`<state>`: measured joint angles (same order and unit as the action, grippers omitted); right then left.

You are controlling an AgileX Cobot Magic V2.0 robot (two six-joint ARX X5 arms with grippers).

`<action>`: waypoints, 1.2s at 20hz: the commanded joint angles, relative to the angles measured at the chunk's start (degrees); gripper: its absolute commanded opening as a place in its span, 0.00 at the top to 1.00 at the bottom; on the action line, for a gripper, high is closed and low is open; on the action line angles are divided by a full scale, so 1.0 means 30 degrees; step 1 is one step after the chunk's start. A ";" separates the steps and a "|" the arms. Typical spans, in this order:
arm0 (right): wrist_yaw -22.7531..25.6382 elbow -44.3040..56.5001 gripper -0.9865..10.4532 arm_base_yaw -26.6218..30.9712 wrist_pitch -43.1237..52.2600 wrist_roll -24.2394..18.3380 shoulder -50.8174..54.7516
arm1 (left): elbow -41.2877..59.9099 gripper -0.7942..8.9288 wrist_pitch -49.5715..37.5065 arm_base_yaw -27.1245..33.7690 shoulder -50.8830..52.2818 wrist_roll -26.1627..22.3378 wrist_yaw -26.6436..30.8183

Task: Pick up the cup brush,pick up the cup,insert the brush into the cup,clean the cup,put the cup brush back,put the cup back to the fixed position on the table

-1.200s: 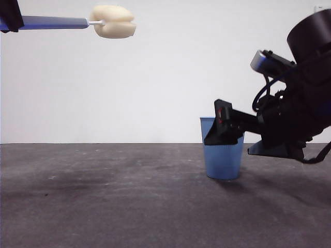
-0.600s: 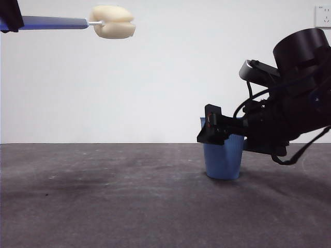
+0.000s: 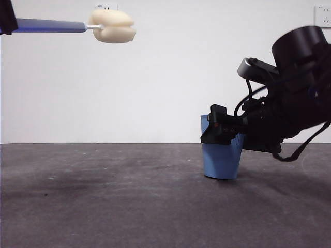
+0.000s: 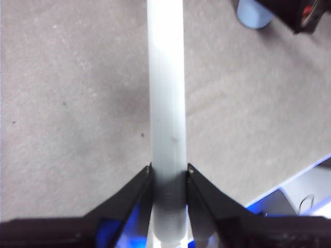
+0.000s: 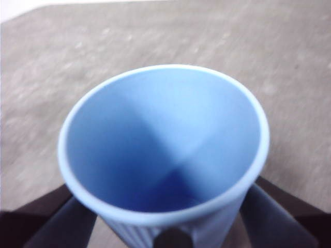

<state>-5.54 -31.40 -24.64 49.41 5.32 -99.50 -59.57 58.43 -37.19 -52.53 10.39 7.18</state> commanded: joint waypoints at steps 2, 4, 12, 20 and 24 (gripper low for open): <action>0.0000 -0.0146 0.92 -0.0597 -0.3993 -0.1384 0.3257 | 0.0066 0.93 0.0503 0.0015 -0.0066 -0.2127 0.0066; 0.0678 -0.0838 0.92 -0.1122 -0.8568 -0.2907 0.5472 | 0.0066 0.93 0.1042 0.0015 -0.0437 -0.3351 0.0073; 0.6411 -0.4969 0.92 -0.4095 -2.3613 -0.8735 0.8174 | 0.0066 0.93 0.1559 0.0000 -0.2703 -0.6980 -0.0138; 1.2932 -0.5238 0.92 -0.6754 -2.6272 -1.4979 0.8174 | 0.0066 0.93 0.2681 -0.0787 -0.3228 -0.9989 -0.2841; 1.3566 -0.5238 0.92 -0.8247 -2.6032 -1.6925 0.8174 | 0.0066 0.93 0.2652 -0.1508 -0.3322 -0.9981 -0.3082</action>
<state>34.70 -46.83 -49.23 -29.10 -43.29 -74.91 -59.57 66.50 -41.50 -62.24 -18.90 -1.74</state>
